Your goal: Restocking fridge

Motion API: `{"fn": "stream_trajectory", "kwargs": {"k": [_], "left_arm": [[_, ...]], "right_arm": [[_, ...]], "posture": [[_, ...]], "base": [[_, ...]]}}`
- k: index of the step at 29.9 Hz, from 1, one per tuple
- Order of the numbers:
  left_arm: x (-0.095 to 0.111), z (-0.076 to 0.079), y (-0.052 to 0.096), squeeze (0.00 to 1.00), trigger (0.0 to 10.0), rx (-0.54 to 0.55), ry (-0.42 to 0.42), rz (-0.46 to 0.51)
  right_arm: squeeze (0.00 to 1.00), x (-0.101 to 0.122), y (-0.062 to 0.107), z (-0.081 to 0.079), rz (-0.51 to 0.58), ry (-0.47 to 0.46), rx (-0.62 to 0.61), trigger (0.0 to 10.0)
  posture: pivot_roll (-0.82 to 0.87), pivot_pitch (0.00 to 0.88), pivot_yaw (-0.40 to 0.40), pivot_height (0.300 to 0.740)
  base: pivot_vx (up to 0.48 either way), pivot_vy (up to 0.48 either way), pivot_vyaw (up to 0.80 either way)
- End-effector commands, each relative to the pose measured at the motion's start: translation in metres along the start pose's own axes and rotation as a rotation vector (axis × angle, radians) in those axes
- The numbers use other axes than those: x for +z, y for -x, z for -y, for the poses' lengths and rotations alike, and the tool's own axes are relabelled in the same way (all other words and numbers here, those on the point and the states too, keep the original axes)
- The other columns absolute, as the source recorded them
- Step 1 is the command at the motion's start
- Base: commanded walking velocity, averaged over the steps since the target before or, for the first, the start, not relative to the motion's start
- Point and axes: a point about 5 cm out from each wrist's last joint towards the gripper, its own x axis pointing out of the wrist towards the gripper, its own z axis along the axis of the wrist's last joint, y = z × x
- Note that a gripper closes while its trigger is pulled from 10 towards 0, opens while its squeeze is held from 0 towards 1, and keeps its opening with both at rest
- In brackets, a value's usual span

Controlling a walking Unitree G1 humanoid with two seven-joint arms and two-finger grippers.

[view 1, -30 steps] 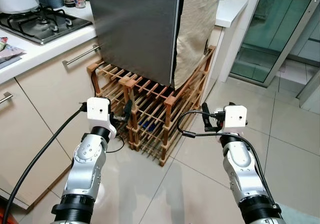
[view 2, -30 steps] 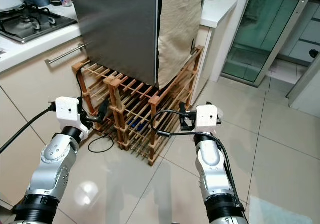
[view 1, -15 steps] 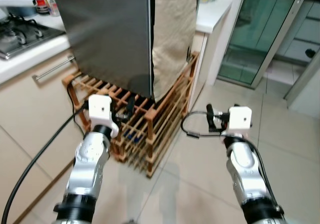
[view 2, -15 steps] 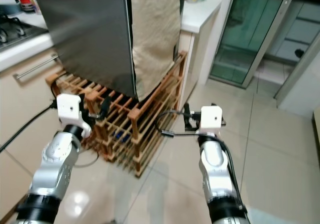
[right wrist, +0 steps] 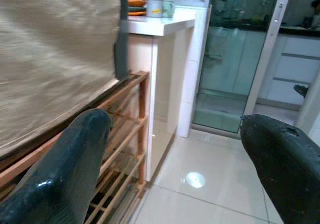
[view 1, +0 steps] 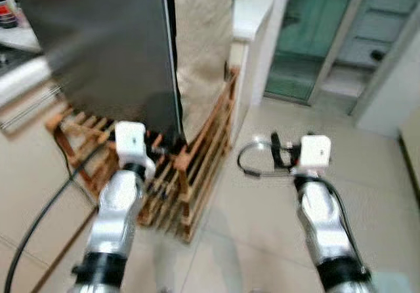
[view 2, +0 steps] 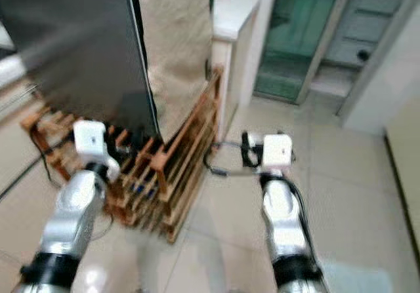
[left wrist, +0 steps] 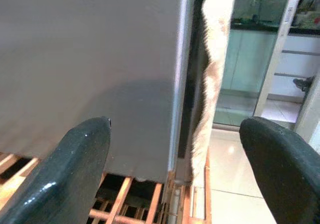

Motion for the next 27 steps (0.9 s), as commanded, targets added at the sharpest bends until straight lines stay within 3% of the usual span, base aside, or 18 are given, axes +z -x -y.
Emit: {"fn": "stream_trajectory", "kwargs": {"k": [1,12,17,21,27], "left_arm": [[0.0006,0.0053,-0.0025,0.00,10.0,-0.016,-0.003,0.002],[-0.0009,0.0036,-0.0009,0.00,10.0,-0.006,-0.043,-0.010],[0.0001,0.0030,-0.0003,0.00,10.0,-0.001,-0.020,-0.005],[-0.0010,0.0013,0.0002,0.00,10.0,0.009,-0.007,-0.014],[-0.0008,0.0038,0.0002,0.00,10.0,0.009,-0.047,-0.010]], "right_arm": [[0.00,0.0017,-0.0020,0.0087,0.000,0.005,-0.020,10.0],[0.00,0.0062,-0.0001,0.0101,0.042,-0.009,-0.030,10.0],[0.00,0.0054,0.0011,0.0087,0.036,-0.009,-0.027,10.0],[0.00,0.0040,0.0021,0.0094,0.030,-0.009,-0.027,10.0],[0.00,0.0037,0.0028,0.0087,0.029,-0.007,-0.021,10.0]], "posture": [[-0.02,0.000,0.008,0.740],[-0.01,0.000,0.008,0.740],[-0.02,0.000,0.011,0.740],[-0.02,0.000,0.010,0.740],[-0.02,0.000,0.009,0.740]], "base": [[0.000,0.000,-0.69],[0.000,0.000,-0.67],[0.000,0.000,0.00],[0.000,0.470,0.00],[0.000,0.079,0.00]]}}
